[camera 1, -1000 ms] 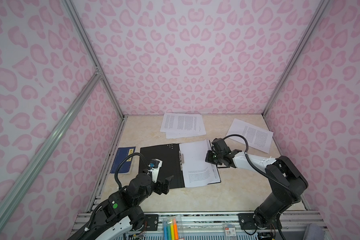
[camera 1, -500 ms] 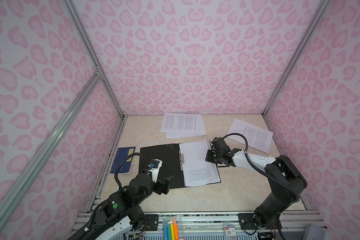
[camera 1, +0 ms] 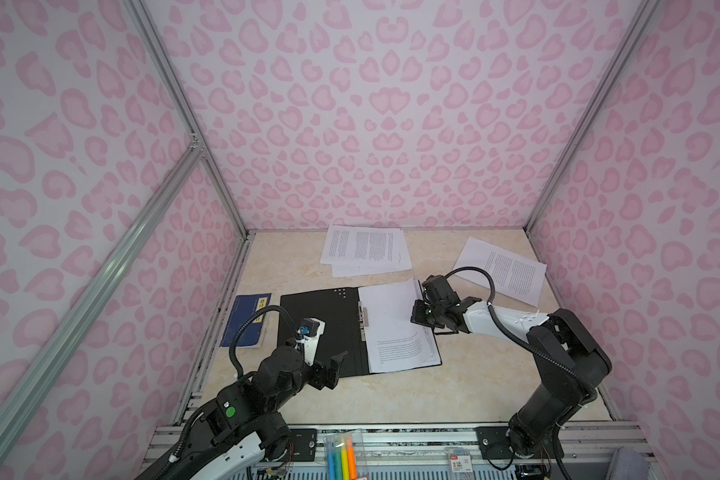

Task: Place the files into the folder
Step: 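Hold the text sheet edge on the folder with the right gripper, then open the right gripper and move it to the loose text sheet farther out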

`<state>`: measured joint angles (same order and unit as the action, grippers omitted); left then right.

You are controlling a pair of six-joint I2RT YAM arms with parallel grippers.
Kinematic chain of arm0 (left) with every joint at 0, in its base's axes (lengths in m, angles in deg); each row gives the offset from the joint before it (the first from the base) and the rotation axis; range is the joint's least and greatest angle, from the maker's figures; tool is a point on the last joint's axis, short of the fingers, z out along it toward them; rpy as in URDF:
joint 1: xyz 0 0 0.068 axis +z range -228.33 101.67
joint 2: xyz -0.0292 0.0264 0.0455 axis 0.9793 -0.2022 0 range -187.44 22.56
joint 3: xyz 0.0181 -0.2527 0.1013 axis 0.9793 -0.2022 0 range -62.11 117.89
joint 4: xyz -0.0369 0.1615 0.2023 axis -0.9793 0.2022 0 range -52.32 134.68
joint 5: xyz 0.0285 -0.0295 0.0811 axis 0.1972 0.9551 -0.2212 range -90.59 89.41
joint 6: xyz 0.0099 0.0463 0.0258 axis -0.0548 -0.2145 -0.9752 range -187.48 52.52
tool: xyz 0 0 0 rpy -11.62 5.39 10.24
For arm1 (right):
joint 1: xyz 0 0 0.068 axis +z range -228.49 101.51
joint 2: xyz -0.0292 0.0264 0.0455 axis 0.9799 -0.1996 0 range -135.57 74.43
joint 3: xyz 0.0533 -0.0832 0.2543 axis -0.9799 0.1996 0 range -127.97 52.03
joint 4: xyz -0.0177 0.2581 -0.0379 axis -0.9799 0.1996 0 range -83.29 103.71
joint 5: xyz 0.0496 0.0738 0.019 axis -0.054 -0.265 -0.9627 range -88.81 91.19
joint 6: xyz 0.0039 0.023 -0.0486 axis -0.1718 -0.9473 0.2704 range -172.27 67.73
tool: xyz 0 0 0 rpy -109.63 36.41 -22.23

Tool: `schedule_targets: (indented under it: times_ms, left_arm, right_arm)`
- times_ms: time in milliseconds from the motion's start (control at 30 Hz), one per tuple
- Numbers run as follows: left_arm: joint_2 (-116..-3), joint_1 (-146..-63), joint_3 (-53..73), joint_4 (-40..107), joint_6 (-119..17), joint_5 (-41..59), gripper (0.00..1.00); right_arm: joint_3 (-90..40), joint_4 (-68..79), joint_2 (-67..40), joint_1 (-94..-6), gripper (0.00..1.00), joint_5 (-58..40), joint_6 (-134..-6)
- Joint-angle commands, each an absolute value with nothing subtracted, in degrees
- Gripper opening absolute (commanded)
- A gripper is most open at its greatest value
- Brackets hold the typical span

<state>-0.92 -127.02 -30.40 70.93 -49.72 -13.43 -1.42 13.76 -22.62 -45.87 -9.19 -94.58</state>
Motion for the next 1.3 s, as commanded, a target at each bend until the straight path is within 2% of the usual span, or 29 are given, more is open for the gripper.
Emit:
schedule_targets:
  times_ms: [0,233,367,767,867,1000,1100,1267]
  left_arm:
    - [-0.8,-127.0,-30.5,70.2,-50.2,-13.2,0.98]
    - [-0.7,-126.9,-30.5,70.1,-50.2,-13.2,0.98]
    - [-0.6,-126.9,-30.6,70.1,-50.2,-13.1,0.98]
    - [-0.2,-126.9,-30.6,70.1,-50.1,-13.3,0.98]
    - [-0.4,-126.9,-30.7,70.1,-50.0,-13.5,0.98]
    - [-1.1,-126.9,-30.7,70.1,-50.1,-13.5,0.97]
    - [-1.8,-126.9,-30.7,70.1,-50.2,-13.3,0.98]
    - [-2.3,-126.9,-30.6,70.4,-50.1,-13.4,0.97]
  right_arm:
    - [-1.1,12.4,-22.6,-45.8,0.00,-9.4,-94.8]
    - [-0.4,12.0,-22.3,-45.7,0.15,-9.3,-95.4]
    - [-0.1,12.5,-22.0,-45.7,0.33,-8.5,-95.4]
    - [0.1,18.1,-19.3,-47.6,0.75,-3.5,-92.9]
    - [-0.3,20.1,-17.6,-51.4,0.81,-3.1,-90.6]
    - [-3.4,23.4,-17.6,-60.9,0.87,-1.5,-87.2]
    - [-9.3,24.7,-21.4,-68.2,0.88,-1.6,-84.5]
    - [-20.4,26.2,-32.2,-75.7,0.85,-2.5,-84.6]
